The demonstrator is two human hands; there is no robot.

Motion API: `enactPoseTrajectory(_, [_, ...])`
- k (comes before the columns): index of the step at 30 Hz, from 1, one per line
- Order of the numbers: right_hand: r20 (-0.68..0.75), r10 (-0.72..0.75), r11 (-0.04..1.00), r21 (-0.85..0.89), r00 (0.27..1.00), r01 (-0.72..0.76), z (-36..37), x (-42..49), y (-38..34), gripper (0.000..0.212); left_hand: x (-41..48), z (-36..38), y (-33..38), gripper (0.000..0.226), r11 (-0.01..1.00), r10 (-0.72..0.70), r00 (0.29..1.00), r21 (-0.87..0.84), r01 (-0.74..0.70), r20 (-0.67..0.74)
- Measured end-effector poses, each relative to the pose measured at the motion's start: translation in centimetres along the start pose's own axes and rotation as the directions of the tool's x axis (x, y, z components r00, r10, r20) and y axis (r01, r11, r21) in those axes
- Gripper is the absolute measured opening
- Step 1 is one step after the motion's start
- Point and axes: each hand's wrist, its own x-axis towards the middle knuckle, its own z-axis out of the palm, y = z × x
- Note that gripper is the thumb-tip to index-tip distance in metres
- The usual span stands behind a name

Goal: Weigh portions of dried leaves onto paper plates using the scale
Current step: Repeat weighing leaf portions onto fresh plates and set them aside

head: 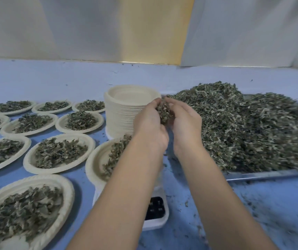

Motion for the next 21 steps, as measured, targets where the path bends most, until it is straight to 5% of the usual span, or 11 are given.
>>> enactPoseTrajectory(8, [-0.313,0.319,0.930,0.285,0.894,-0.232,-6.1,3.4,0.7,0.028,1.8,2.4,-7.0,0.015,0.905,-0.203,0.978,0.375,0.203,-0.038])
enactPoseTrajectory(11, [-0.354,0.423,0.866,0.427,0.834,-0.259,-7.7,4.2,0.5,0.024,2.4,2.5,-8.2,0.041,0.878,-0.242,0.970,0.427,0.218,0.002])
enactPoseTrajectory(15, [-0.450,0.372,0.917,0.315,0.812,-0.246,-8.9,4.3,0.0,0.020,2.6,2.4,-9.1,0.072,0.814,-0.251,0.963,0.560,0.155,0.099])
enactPoseTrajectory(21, [-0.403,0.119,0.992,0.021,0.907,-0.121,-8.9,4.4,0.5,0.032,2.6,1.7,-9.3,0.067,0.820,-0.209,0.962,0.567,0.074,0.177])
